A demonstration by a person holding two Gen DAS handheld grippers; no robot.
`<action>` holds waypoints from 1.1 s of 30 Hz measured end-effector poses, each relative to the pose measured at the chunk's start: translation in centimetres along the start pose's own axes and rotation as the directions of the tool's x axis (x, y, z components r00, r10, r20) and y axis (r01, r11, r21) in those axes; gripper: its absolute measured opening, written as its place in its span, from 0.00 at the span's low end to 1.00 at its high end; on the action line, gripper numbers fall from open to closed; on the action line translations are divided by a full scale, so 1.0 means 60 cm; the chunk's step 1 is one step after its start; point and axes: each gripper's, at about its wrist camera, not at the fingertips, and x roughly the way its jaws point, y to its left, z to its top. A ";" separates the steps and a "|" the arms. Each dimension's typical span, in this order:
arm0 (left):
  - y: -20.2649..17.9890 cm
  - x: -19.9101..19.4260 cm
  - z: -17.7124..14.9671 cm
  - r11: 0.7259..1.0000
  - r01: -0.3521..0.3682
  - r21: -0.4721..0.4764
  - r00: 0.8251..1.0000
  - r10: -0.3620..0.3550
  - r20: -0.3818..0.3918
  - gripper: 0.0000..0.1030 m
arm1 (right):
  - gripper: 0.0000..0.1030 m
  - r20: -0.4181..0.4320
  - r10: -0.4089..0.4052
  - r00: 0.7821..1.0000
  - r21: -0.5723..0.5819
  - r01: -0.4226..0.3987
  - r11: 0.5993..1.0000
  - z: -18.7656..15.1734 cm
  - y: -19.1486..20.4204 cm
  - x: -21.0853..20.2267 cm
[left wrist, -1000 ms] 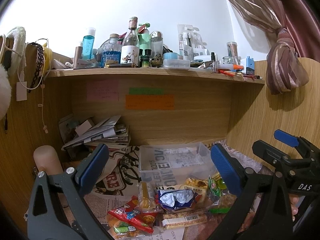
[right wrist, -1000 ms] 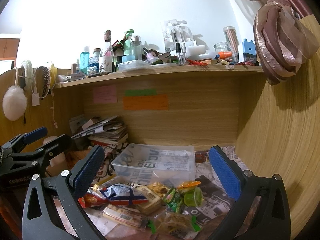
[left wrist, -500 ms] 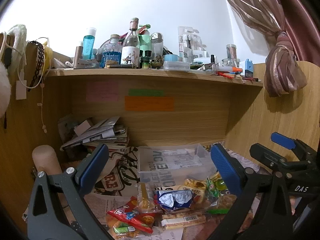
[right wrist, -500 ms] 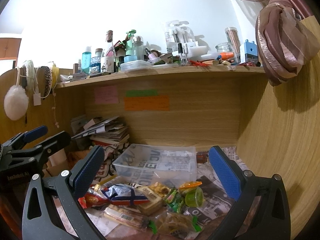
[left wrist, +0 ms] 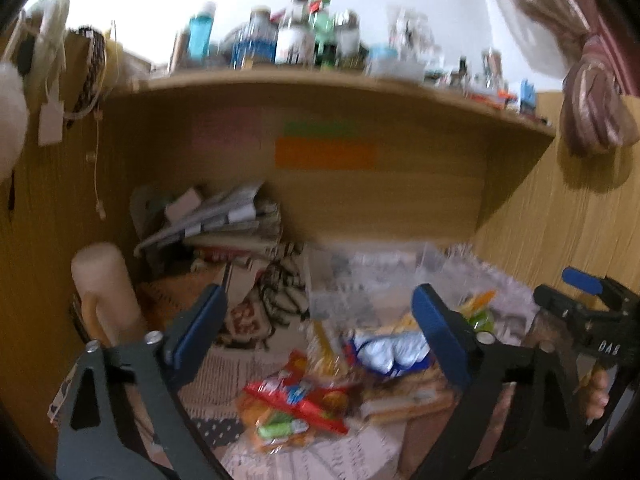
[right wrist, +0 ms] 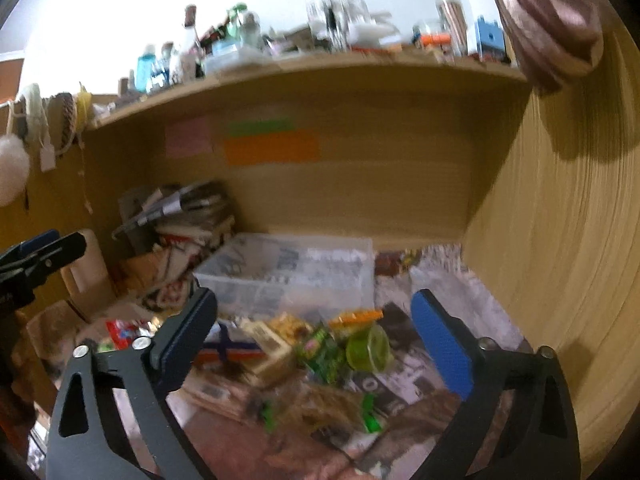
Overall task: Organize snacks
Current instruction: 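Grasp the green-labelled bread bun with the left tool while the right tool grasps a clear zip snack bag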
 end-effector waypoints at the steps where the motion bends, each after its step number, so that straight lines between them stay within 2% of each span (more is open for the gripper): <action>1: 0.004 0.006 -0.007 1.000 0.001 -0.003 1.000 -0.001 -0.024 0.86 | 0.86 -0.017 -0.001 1.000 0.002 0.001 1.000 -0.005 -0.003 0.004; 4: 0.017 0.025 -0.033 1.000 0.010 -0.016 0.995 -0.012 -0.095 0.85 | 0.80 -0.072 0.001 0.997 0.011 0.000 1.000 -0.023 -0.012 0.017; 9: 0.024 0.054 -0.074 1.000 0.013 -0.014 0.980 -0.016 -0.197 0.85 | 0.80 -0.141 0.022 0.990 0.041 -0.017 0.999 -0.050 -0.021 0.032; 16: 0.045 0.084 -0.118 0.999 0.002 -0.047 0.955 -0.016 -0.298 0.86 | 0.80 -0.217 0.058 0.974 0.074 -0.043 0.996 -0.079 -0.022 0.048; 21: 0.037 0.105 -0.129 0.999 0.008 -0.038 0.944 -0.020 -0.330 0.89 | 0.81 -0.266 0.068 0.962 0.063 -0.053 0.997 -0.094 -0.014 0.068; 28: 0.040 0.134 -0.144 0.999 -0.010 -0.034 0.928 -0.003 -0.372 0.96 | 0.94 -0.299 0.062 0.952 0.048 -0.050 0.998 -0.102 -0.007 0.095; 33: 0.054 0.142 -0.158 0.999 -0.027 -0.028 0.922 0.014 -0.387 0.96 | 0.94 -0.327 0.058 0.943 0.043 -0.046 0.998 -0.105 -0.010 0.118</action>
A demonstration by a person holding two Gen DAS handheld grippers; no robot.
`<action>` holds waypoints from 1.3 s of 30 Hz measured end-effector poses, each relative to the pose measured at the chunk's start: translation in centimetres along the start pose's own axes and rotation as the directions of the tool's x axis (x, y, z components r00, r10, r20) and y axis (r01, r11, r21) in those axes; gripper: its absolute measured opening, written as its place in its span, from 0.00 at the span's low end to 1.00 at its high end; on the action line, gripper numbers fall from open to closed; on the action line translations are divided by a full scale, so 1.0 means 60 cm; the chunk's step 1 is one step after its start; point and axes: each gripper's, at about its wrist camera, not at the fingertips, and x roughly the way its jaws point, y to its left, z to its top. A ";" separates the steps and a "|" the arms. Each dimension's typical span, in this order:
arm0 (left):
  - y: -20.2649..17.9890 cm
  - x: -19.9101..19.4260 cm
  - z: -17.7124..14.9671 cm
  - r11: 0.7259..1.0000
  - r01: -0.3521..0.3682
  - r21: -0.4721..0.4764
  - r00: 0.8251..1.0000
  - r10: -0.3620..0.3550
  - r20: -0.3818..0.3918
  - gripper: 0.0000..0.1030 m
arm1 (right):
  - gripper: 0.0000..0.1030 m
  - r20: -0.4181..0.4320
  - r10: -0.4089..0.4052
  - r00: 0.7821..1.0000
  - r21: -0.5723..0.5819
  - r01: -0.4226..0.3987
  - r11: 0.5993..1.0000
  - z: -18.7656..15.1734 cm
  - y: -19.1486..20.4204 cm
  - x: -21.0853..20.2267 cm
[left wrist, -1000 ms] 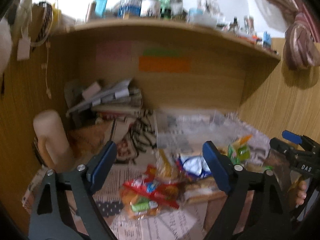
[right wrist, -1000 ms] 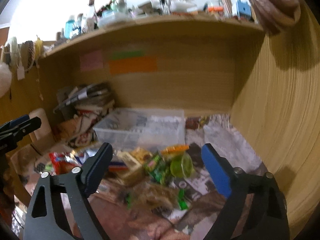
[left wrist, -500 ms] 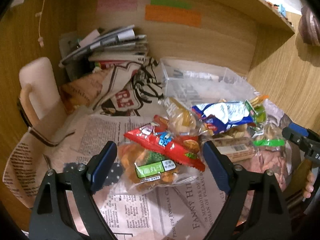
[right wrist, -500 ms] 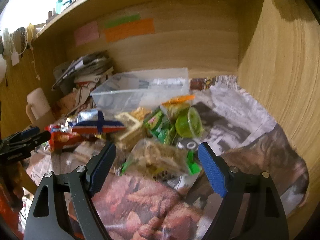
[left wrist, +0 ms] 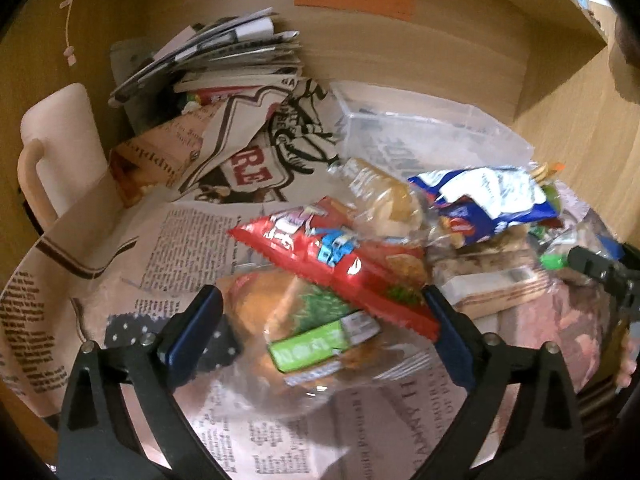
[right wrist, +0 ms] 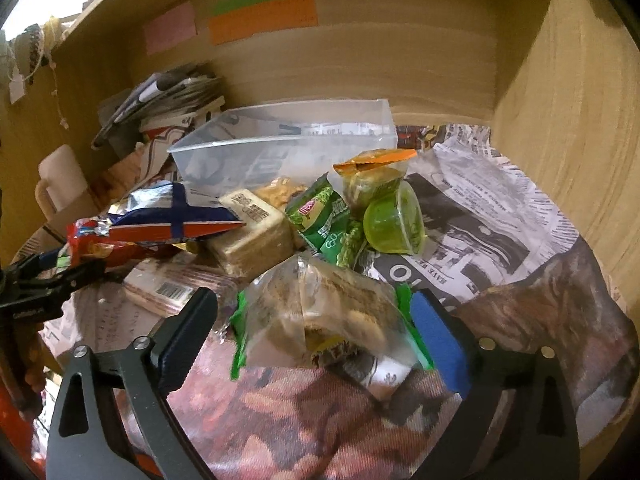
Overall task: Organize snacks
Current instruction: 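Grasp the green-labelled bread bun with the left tool while the right tool grasps a clear zip snack bag, then carry the bun with the left tool into the clear box while the right tool drops the zip bag there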
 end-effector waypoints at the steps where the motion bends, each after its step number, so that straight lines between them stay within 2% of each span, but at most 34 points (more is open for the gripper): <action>1: 0.003 0.003 -0.003 1.000 -0.004 0.002 1.000 0.004 -0.004 0.96 | 0.94 -0.008 -0.001 1.000 0.001 0.001 1.000 0.001 -0.002 0.006; 6: 0.021 0.013 -0.010 1.000 -0.014 -0.012 1.000 0.014 -0.007 0.95 | 0.94 -0.026 -0.001 1.000 0.005 0.001 1.000 0.000 -0.006 0.020; 9: 0.026 0.019 -0.009 0.999 -0.045 -0.009 0.999 0.045 -0.007 0.87 | 0.94 -0.023 -0.003 1.000 0.011 0.003 1.000 0.000 -0.007 0.023; 11: 0.030 0.021 -0.006 0.997 -0.073 -0.009 0.997 0.073 0.007 0.76 | 0.94 -0.022 -0.002 1.000 0.013 0.003 1.000 -0.001 -0.008 0.024; 14: 0.042 0.021 -0.003 0.997 -0.076 -0.026 0.997 0.077 0.019 0.69 | 0.90 -0.016 0.003 1.000 0.012 -0.002 1.000 -0.002 -0.009 0.023; 15: 0.046 0.022 -0.002 0.996 -0.082 -0.033 0.996 0.082 0.021 0.69 | 0.86 -0.017 0.006 1.000 0.009 -0.006 1.000 -0.001 -0.008 0.024; 25: 0.085 -0.007 0.006 0.989 -0.113 -0.101 0.991 0.120 0.065 0.63 | 0.75 0.004 -0.005 1.000 0.018 0.005 1.000 -0.004 -0.013 0.015; 34: 0.085 -0.082 0.035 0.986 -0.137 -0.090 0.973 0.151 0.174 0.63 | 0.72 0.067 -0.025 0.997 0.029 0.023 0.999 0.006 -0.018 -0.016; 39: 0.080 -0.111 0.063 0.991 -0.109 -0.084 0.965 0.125 0.229 0.63 | 0.72 0.130 -0.038 0.991 0.023 0.035 0.999 0.025 -0.019 -0.045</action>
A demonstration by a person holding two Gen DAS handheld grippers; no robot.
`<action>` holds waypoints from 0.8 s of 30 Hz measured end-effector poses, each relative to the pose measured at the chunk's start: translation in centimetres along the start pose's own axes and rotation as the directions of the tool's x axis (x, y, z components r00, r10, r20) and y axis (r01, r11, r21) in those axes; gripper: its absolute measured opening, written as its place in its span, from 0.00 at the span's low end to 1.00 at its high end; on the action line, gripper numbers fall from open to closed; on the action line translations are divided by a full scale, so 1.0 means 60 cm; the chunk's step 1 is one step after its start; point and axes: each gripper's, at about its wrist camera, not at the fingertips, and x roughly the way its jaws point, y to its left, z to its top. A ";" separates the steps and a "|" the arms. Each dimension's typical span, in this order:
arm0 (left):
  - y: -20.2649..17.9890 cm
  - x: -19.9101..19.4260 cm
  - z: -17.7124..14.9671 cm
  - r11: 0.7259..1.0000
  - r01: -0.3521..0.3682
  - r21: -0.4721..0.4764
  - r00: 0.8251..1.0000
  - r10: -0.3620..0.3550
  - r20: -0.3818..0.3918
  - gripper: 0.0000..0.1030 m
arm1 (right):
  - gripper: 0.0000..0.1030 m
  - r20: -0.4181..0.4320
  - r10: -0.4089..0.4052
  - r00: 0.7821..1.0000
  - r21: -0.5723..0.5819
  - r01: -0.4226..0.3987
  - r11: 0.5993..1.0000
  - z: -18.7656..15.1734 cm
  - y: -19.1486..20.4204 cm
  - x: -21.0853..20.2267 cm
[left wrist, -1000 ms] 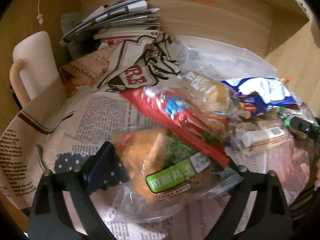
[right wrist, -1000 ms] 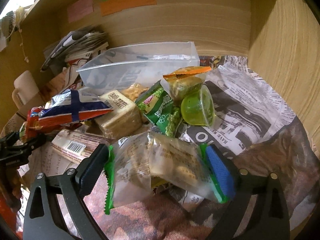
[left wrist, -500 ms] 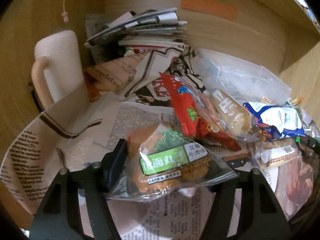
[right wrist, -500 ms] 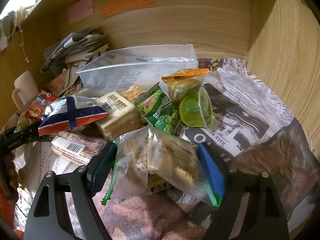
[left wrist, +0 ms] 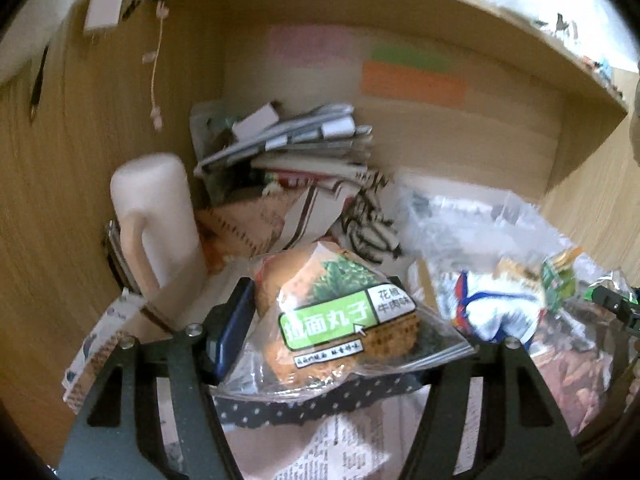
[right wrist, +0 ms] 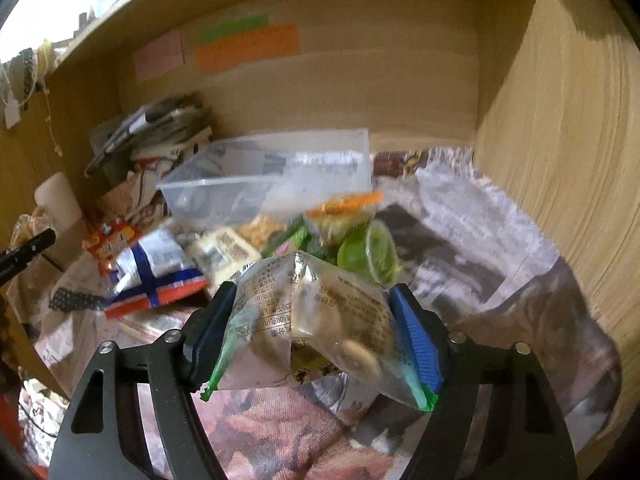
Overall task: Organize snacks
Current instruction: 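Carry the bun with the left tool into the clear box while the right tool drops the zip bag there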
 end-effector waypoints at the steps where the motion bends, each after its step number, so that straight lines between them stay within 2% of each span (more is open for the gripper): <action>1: -0.003 -0.003 0.008 1.000 0.008 0.004 1.000 -0.009 0.012 0.63 | 0.72 0.012 -0.001 1.000 -0.002 0.001 1.000 0.005 0.000 -0.004; 15: -0.079 0.008 0.098 0.988 0.138 0.071 0.985 -0.144 0.091 0.63 | 0.72 0.145 0.032 0.989 -0.071 -0.022 0.997 0.091 0.017 -0.019; 24: -0.136 0.075 0.151 0.970 0.220 0.106 0.974 -0.225 0.040 0.63 | 0.73 0.182 0.062 0.981 -0.137 -0.037 0.990 0.142 0.034 0.010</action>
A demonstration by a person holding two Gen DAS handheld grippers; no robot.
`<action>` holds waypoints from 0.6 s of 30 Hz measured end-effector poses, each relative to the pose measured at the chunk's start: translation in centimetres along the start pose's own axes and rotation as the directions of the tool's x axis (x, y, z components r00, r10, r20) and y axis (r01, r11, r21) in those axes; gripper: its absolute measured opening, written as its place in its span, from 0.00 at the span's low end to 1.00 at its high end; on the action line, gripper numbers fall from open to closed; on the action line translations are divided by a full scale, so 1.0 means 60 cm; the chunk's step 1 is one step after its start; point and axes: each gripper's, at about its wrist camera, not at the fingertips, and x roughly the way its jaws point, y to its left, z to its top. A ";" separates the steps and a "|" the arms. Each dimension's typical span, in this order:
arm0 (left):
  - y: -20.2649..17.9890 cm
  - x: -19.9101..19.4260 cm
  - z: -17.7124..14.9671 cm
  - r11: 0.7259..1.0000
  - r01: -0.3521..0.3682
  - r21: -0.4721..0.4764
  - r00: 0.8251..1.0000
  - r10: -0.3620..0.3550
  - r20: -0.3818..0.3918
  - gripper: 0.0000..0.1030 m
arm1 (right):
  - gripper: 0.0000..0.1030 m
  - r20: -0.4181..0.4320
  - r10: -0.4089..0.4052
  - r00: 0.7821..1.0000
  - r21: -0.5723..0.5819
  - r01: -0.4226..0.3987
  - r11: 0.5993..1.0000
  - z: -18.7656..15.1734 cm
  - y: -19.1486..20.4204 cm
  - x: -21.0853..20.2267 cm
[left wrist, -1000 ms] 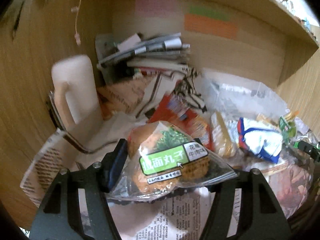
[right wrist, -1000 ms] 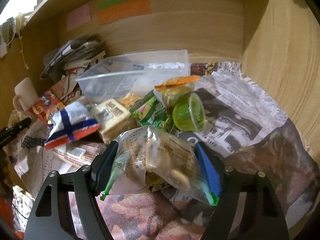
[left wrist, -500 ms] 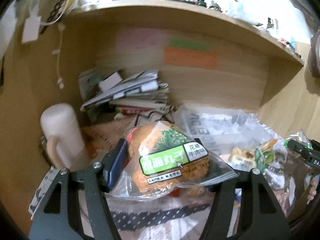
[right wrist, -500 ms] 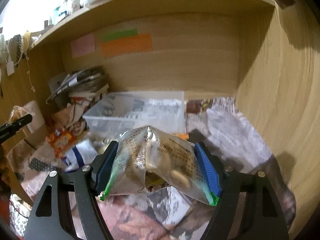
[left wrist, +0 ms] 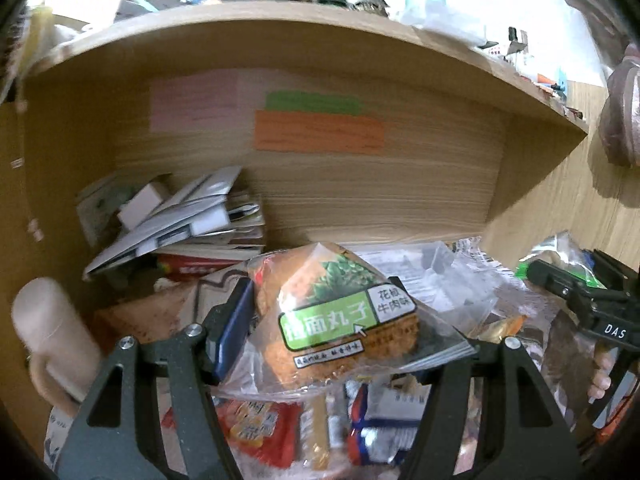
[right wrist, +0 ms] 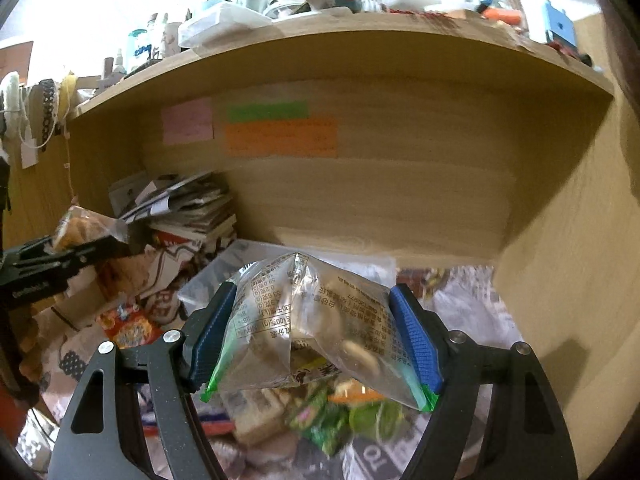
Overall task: Organize snacks
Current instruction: 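Carry the bun with the left tool into the clear box while the right tool drops the zip bag there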
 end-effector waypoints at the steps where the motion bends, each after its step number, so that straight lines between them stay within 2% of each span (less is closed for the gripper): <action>1: -0.004 0.011 0.004 1.000 0.002 0.006 1.000 -0.002 -0.006 0.63 | 0.72 0.001 0.000 1.000 -0.007 0.000 1.000 0.004 0.000 0.006; 2: -0.008 0.021 0.008 1.000 0.005 0.013 1.000 -0.005 -0.012 0.63 | 0.72 0.000 0.001 1.000 -0.015 -0.001 1.000 0.009 0.000 0.014; 5: -0.018 0.053 0.016 0.999 0.017 0.029 0.999 -0.016 -0.034 0.63 | 0.60 -0.022 0.018 1.000 -0.026 -0.018 0.999 0.020 -0.004 0.041; 8: -0.025 0.088 0.021 0.999 0.032 0.039 0.998 -0.030 -0.055 0.63 | 0.59 -0.045 0.024 0.999 -0.027 -0.025 0.999 0.025 -0.012 0.073; 11: -0.026 0.130 0.022 0.999 0.034 0.029 0.995 -0.031 -0.092 0.63 | 0.52 -0.106 0.011 0.994 -0.034 -0.014 0.999 0.019 -0.023 0.115; 16: -0.014 0.159 0.012 0.999 0.037 0.008 0.992 -0.036 -0.121 0.63 | 0.51 -0.193 0.046 0.980 -0.005 -0.048 0.999 0.002 -0.039 0.134; 17: -0.012 0.159 0.011 0.999 0.034 0.010 0.992 -0.033 -0.121 0.63 | 0.52 -0.204 0.055 0.977 -0.008 -0.058 0.998 -0.002 -0.039 0.132; 18: -0.011 0.158 0.009 0.999 0.033 0.009 0.992 -0.032 -0.121 0.63 | 0.58 -0.220 0.063 0.973 -0.010 -0.067 0.998 -0.008 -0.038 0.129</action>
